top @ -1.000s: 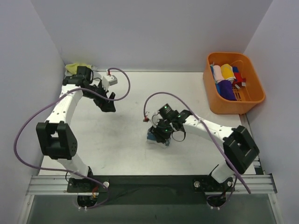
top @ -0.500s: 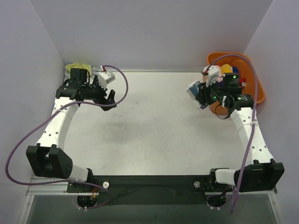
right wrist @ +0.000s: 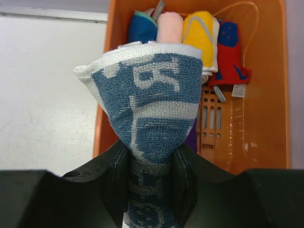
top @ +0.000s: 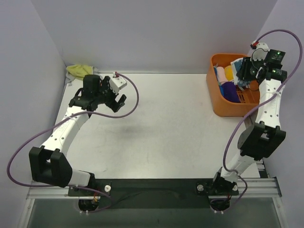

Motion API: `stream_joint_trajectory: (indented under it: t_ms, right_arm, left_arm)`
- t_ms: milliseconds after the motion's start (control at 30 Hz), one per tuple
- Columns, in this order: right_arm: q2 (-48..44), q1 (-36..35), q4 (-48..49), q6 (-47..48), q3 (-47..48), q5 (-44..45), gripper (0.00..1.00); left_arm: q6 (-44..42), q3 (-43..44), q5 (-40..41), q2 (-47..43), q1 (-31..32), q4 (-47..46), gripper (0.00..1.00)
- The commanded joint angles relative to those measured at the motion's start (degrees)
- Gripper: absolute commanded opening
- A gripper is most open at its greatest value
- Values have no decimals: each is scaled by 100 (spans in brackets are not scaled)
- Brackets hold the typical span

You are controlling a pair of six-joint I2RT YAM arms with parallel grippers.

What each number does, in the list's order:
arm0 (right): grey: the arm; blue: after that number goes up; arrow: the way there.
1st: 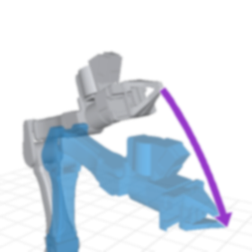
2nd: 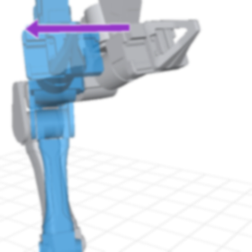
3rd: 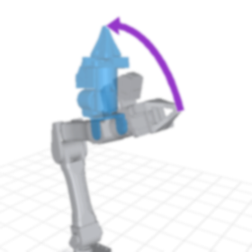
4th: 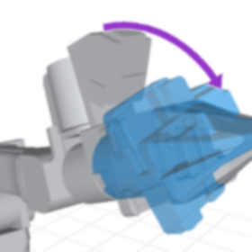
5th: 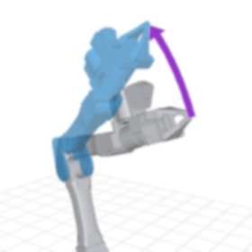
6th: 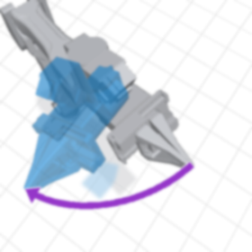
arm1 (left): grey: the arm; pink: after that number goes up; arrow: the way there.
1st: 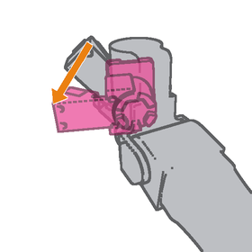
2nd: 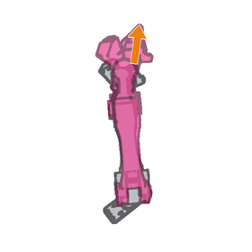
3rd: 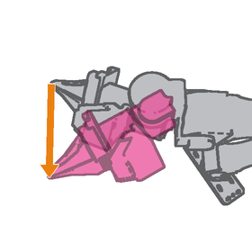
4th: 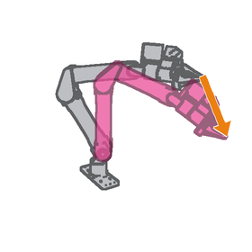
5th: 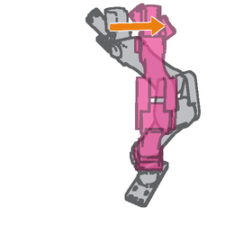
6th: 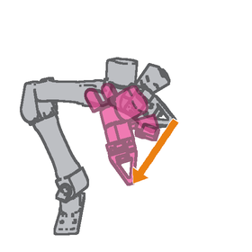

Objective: Roll the towels
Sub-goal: Place the rolled towel into the container

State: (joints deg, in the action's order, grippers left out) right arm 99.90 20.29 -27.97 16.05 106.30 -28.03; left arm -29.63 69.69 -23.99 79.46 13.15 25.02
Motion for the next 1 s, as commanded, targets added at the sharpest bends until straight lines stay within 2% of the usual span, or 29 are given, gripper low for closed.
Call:
stream_joint_trajectory:
  t_ms: [0, 200, 300, 367, 533, 600, 767, 967]
  right_arm:
    - [363, 71, -209, 3, 565, 437, 0]
    - [952, 115, -236, 152, 822, 763, 0]
    - [1207, 150, -244, 327, 980, 1045, 0]
    - [1347, 150, -253, 538, 1024, 1255, 0]
    - [1725, 150, -253, 820, 1173, 1783, 0]
    - [1857, 150, -262, 1004, 1252, 1897, 0]
    - [2437, 150, -245, 1277, 1665, 2231, 0]
    - [2965, 150, -244, 1471, 2052, 2487, 0]
  left_arm:
    - [465, 167, 570, 262, -66, -656, 97]
    - [1290, 449, 378, 746, -251, -507, 97]
    - [1582, 449, -183, 913, -488, -533, 97]
    - [1627, 336, -484, 931, -568, -725, 97]
    - [1469, 325, -239, 1114, -585, -946, 97]
    - [1625, 562, -10, 1255, -690, -798, 97]
    - [1767, 1239, -388, 1827, -998, -305, 97]
    - [1416, 1898, -431, 2231, -1016, 179, 97]
